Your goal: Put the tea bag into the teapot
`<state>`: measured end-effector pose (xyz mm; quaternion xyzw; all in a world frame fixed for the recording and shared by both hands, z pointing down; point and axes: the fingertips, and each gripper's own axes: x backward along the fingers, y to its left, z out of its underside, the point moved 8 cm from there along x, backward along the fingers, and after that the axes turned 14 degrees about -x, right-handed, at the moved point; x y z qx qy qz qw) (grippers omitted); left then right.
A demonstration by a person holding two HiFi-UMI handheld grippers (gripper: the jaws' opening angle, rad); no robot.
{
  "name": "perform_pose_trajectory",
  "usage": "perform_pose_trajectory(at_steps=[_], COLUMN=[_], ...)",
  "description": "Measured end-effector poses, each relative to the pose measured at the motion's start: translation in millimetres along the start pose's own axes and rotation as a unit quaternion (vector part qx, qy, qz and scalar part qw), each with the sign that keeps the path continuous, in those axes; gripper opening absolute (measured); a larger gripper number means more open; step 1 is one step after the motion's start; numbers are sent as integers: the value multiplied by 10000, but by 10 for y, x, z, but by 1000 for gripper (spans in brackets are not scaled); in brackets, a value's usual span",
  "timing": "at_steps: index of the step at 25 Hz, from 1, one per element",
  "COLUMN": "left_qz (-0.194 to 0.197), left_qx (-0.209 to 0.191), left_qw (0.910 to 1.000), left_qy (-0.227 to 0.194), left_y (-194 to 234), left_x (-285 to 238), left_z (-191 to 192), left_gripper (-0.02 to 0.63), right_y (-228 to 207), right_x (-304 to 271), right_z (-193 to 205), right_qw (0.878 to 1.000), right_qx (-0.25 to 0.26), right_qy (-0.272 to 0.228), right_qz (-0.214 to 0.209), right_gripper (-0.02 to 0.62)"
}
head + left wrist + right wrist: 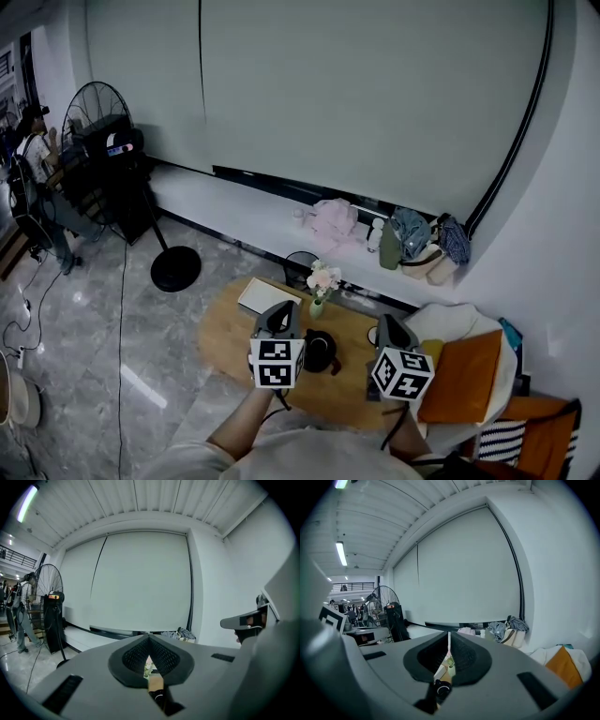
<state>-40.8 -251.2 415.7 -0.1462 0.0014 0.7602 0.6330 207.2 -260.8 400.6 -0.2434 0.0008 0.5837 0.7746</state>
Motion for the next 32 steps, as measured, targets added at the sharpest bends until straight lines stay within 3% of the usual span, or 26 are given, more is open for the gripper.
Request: perform_pose_trajectory(at_steps=[9, 32], left_qz=[78, 68], left_qx=[-13, 114], left_qw=[10000, 9999], left_qy=[-5, 24], left_y=[-8, -13], left_x=[-59, -105], left_z=[20, 42], left_gripper=[8, 8], right_y=[-15, -54], right_x=[5, 1], right_z=[10, -17], right_qw=[9994, 9993], right_qx=[208, 185], right_qy=[111, 71], right_qz=[245, 314], right_gripper=[34, 34])
